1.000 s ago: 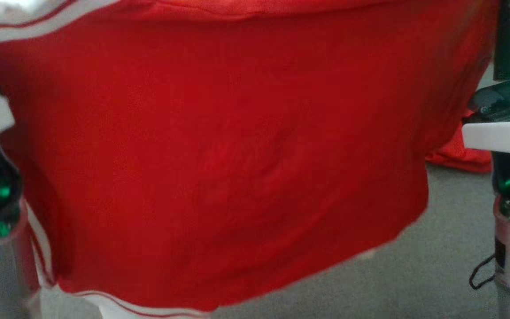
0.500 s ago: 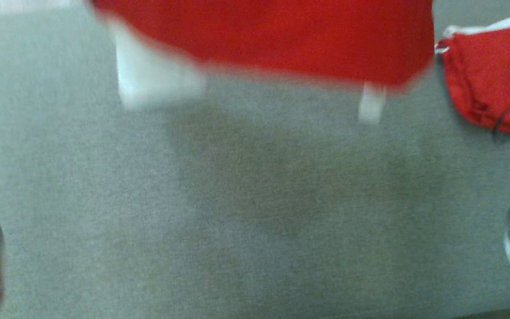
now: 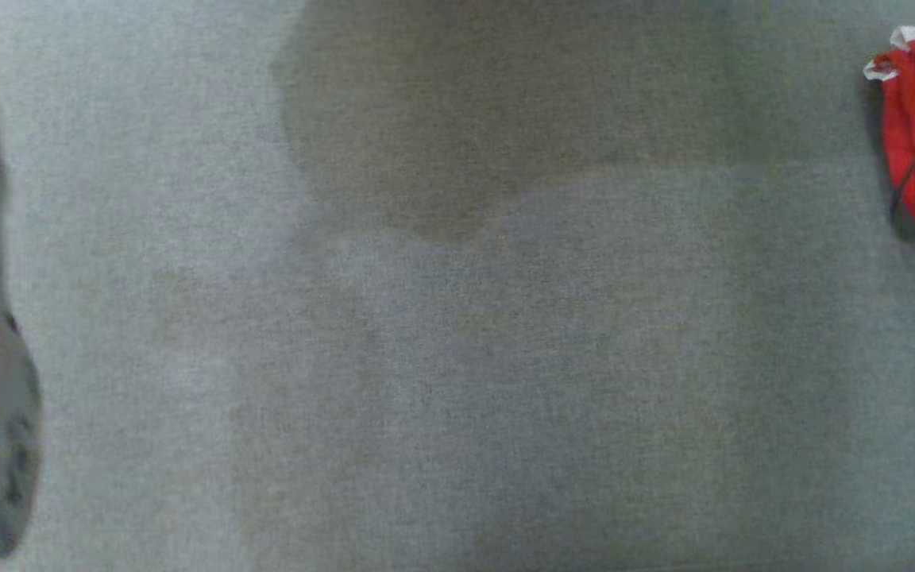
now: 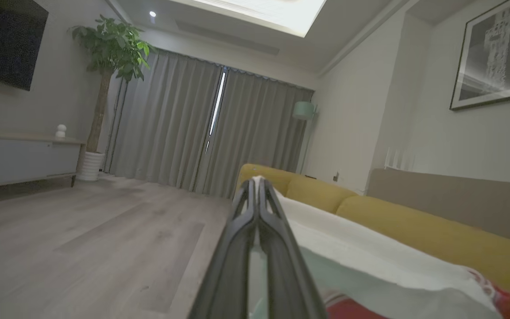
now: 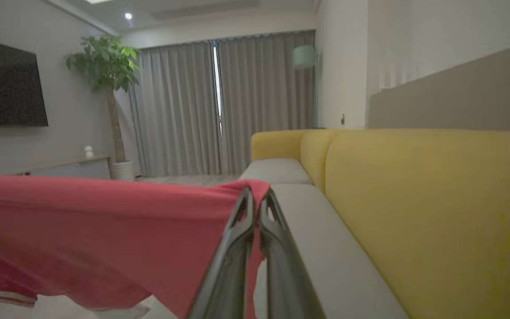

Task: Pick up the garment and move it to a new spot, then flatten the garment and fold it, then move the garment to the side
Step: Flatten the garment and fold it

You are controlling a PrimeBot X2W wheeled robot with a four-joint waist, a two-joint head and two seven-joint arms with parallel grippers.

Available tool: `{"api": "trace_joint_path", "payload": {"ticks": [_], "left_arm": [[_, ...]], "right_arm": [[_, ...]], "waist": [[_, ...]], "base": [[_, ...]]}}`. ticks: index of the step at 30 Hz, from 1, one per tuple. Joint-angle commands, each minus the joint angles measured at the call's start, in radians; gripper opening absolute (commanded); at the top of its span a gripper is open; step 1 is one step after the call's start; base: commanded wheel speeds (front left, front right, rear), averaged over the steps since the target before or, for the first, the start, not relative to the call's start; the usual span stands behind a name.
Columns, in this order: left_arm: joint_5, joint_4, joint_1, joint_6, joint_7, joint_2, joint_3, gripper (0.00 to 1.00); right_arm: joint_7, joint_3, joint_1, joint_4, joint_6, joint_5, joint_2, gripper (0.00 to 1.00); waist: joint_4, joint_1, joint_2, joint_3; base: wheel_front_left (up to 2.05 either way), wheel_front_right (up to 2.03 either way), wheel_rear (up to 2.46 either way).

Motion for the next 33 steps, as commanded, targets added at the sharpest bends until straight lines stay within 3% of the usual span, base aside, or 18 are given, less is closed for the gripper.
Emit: {"api": "trace_joint_path", "payload": {"ticks": [1, 7, 13, 24, 33], "left_arm": [[-0.009, 0.000, 0.048, -0.009, -0.015, 0.041, -0.006, 0.00], [-0.043, 0.038, 0.264, -0.025, -0.040, 0.024, -0.043, 0.00], [-0.067, 0.015, 0.450, -0.028, -0.042, 0.022, -0.098, 0.00], [-0.094, -0.156, 0.770, -0.025, 0.011, 0.086, -0.195, 0.00], [-0.105, -0.344, 0.987, 0.038, 0.072, 0.132, -0.202, 0.00]], "right_arm": [[-0.008, 0.020, 0.049, 0.021, 0.004, 0.021, -0.005, 0.00], [0.043, 0.127, 0.194, 0.146, 0.004, 0.094, -0.025, 0.00], [0.123, 0.246, 0.311, 0.158, 0.004, 0.184, -0.048, 0.00], [0.262, 0.475, 0.515, 0.017, 0.004, 0.368, -0.162, 0.00], [0.370, 0.593, 0.647, -0.106, 0.004, 0.500, -0.262, 0.00]], "waist": [[0.007, -0.0001, 0.0000, -0.011], [0.022, -0.0001, 0.0000, -0.061], [0.031, -0.0001, 0.0000, -0.121], [0.028, -0.0001, 0.0000, -0.247], [0.009, -0.0001, 0.0000, -0.349]], "base": [[0.00, 0.00, 0.00], [0.00, 0.00, 0.00], [0.00, 0.00, 0.00], [0.00, 0.00, 0.00], [0.00, 0.00, 0.00]]}}
